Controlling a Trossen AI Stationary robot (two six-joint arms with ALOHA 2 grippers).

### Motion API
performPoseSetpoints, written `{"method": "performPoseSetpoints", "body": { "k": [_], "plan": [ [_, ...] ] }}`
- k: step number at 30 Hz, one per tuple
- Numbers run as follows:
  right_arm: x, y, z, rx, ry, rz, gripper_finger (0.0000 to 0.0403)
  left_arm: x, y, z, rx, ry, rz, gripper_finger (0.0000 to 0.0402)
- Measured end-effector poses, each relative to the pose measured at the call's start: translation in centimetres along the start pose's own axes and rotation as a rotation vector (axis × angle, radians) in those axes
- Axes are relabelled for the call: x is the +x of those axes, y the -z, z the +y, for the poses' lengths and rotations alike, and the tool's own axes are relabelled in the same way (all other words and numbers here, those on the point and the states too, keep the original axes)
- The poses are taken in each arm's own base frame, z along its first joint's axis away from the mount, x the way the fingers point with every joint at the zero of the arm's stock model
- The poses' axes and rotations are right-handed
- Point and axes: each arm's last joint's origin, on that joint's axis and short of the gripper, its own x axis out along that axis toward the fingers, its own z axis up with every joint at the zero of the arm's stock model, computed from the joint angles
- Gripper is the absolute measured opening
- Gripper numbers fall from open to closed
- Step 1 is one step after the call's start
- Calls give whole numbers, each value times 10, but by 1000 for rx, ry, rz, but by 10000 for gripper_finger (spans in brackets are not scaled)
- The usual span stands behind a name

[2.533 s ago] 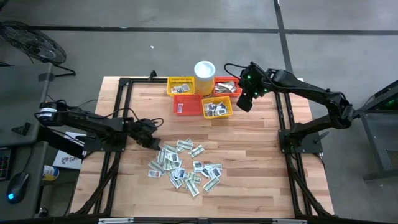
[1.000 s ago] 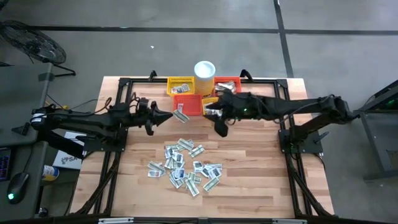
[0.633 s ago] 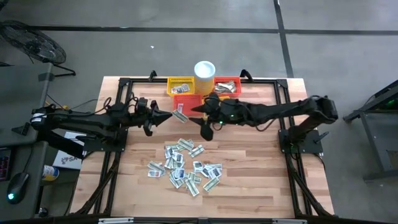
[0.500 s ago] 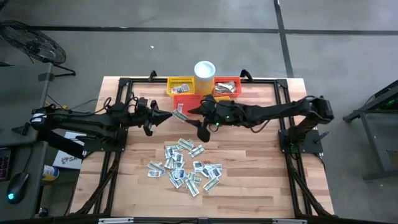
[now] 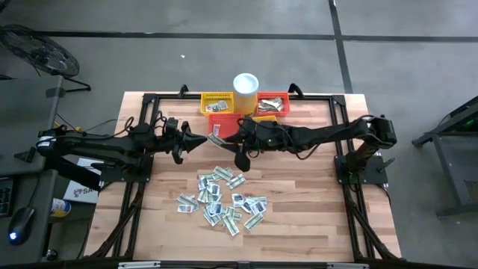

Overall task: Pick & Place First Aid Supplies
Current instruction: Put the green bandage pack into the top orange basket

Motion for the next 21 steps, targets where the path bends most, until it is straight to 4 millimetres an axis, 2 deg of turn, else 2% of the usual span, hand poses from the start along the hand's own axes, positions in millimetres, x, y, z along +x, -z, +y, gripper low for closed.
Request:
{"method": "performPoseSetpoints", "body": {
  "k": [3,5,15,18,21],
  "plan": [
    [0,2,-2,23,-21,30,25,0,0,0,-8,1,1,0],
    [0,2,-2,20,-41,30,8,0,0,0,-16,0,2,0],
    [-1,1,-3,88,-50,47,1,0,5,3,-31,-38,49,3],
    [-9,-1,-10,121,3,90,1,-2,3,3,-26,-50,32,21],
    [-25,-6,-20,121,87,150,1,-4,0,2,-1,-68,-1,53]
  ]
}}
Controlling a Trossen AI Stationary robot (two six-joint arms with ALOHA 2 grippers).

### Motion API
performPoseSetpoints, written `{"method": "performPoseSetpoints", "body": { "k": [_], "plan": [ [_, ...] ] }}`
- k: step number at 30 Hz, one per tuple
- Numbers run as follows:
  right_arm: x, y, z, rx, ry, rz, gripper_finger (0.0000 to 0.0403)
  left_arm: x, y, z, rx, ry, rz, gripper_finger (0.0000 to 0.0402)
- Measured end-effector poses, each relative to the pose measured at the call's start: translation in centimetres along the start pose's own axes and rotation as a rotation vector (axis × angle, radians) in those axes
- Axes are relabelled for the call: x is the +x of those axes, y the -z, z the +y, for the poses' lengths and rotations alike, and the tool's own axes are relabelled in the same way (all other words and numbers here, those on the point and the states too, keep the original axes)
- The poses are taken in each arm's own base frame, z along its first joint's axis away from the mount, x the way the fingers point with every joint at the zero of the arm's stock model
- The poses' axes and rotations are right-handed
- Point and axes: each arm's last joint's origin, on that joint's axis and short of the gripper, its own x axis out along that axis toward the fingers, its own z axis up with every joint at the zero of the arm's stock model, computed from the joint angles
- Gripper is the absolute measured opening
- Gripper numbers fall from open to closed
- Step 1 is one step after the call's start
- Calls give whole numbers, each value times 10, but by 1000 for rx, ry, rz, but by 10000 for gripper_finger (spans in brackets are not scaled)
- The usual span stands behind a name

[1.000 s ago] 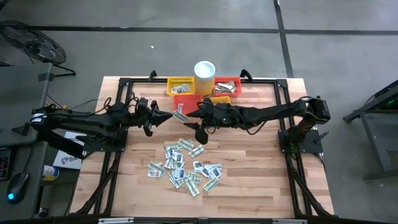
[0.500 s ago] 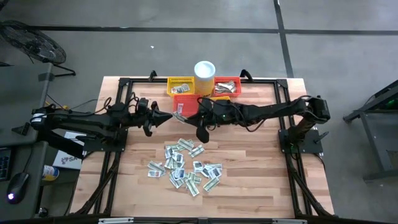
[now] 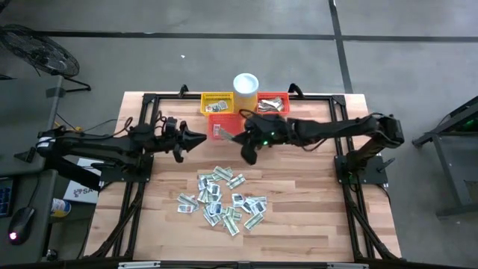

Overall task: Pick & Place First Aid Supplies
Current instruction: Put the green bandage pack into the top orange basket

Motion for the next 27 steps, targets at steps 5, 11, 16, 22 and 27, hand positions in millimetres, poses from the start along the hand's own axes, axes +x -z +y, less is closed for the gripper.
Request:
{"method": "performPoseSetpoints", "body": {
  "k": [5,11,16,22,27],
  "plan": [
    [-38,-6,-26,-48,166,135,0,-8,-6,-2,-1,-26,-34,118],
    [-68,1,-67,-276,333,391,0,-15,-11,-5,-55,13,-42,168],
    [-74,3,-108,-406,456,557,0,-15,-11,-6,-90,26,-30,174],
    [-68,0,-153,-546,536,630,0,-15,-10,-5,-134,19,-17,175],
    [-54,6,-196,-545,515,673,0,-15,-10,-4,-163,6,-26,175]
  ]
}}
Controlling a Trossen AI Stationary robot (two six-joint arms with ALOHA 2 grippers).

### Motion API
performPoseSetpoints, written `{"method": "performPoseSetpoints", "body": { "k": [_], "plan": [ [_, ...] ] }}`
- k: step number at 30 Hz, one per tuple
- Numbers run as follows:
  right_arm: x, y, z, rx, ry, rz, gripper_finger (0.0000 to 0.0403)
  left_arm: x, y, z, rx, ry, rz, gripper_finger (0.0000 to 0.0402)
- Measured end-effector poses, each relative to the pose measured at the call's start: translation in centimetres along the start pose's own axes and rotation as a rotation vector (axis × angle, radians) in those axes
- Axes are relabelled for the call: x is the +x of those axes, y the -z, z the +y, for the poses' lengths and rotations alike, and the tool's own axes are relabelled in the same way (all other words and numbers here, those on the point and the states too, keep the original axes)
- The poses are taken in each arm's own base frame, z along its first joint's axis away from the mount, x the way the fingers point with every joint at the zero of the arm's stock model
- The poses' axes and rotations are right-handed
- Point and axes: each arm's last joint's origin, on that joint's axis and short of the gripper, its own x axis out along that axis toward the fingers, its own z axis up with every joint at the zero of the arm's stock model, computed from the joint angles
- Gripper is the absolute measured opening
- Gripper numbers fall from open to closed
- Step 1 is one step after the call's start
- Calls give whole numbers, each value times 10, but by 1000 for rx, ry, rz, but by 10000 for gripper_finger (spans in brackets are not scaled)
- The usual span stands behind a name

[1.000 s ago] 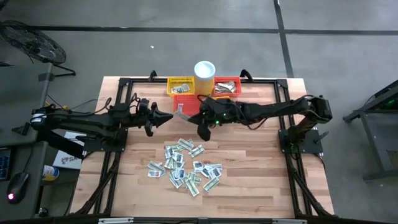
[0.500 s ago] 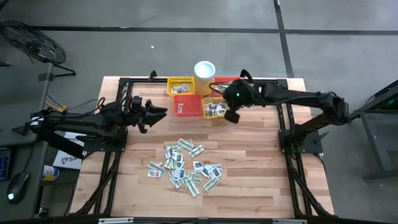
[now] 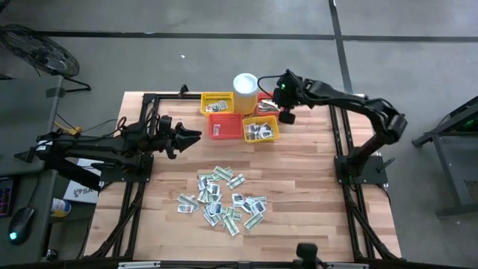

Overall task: Pick & Place First Aid Supplies
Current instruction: Put the green bandage pack into the top orange basket

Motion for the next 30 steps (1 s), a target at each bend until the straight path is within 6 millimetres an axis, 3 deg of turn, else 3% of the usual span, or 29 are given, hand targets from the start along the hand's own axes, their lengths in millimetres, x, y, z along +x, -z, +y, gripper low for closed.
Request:
{"method": "performPoseSetpoints", "body": {
  "k": [8,14,22,30],
  "plan": [
    [50,11,-22,-66,6,44,5,0,2,3,-36,-41,5,175],
    [64,17,-25,-138,-75,30,59,0,4,5,-54,-64,28,175],
    [57,12,-27,-51,13,28,161,-1,10,10,-71,-124,88,175],
    [22,11,-18,190,17,41,177,-3,21,20,-139,-250,164,175]
  ]
}}
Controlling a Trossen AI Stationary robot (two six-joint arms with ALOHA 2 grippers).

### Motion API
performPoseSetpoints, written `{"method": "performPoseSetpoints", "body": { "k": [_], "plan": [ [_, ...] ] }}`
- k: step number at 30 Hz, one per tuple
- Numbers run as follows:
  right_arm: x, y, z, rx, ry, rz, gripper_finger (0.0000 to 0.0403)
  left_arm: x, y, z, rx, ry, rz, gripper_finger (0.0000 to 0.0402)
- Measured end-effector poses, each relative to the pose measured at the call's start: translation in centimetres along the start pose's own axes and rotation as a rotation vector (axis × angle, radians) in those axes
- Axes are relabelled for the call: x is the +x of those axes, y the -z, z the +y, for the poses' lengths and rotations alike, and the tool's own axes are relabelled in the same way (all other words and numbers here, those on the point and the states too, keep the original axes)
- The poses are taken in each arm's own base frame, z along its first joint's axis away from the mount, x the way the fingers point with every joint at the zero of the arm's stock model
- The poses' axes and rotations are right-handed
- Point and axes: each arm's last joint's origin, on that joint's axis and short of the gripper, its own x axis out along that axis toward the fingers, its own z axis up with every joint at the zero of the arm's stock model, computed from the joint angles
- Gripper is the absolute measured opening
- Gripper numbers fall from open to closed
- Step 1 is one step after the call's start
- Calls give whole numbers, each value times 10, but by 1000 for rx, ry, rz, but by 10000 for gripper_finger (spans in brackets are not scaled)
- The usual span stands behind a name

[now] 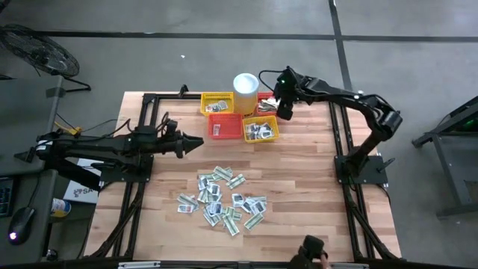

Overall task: Pick & Place First Aid Supplies
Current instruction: Put the green bandage pack into the top orange basket

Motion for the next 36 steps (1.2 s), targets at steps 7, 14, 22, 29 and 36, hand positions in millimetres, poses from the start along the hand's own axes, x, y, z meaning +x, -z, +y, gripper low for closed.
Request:
{"method": "performPoseSetpoints", "body": {
  "k": [7,14,22,29,36],
  "plan": [
    [-44,4,13,240,-106,-33,177,12,13,11,-37,-76,130,175],
    [-70,-3,41,411,-404,-92,177,29,32,24,-55,-123,328,175],
    [-93,-16,107,337,-461,-123,171,39,46,34,-67,-144,473,175],
    [-108,-28,176,234,-525,-230,97,42,50,39,-68,-170,506,175],
    [-92,-41,240,171,-572,-338,10,46,55,44,-69,-204,531,175]
  ]
}}
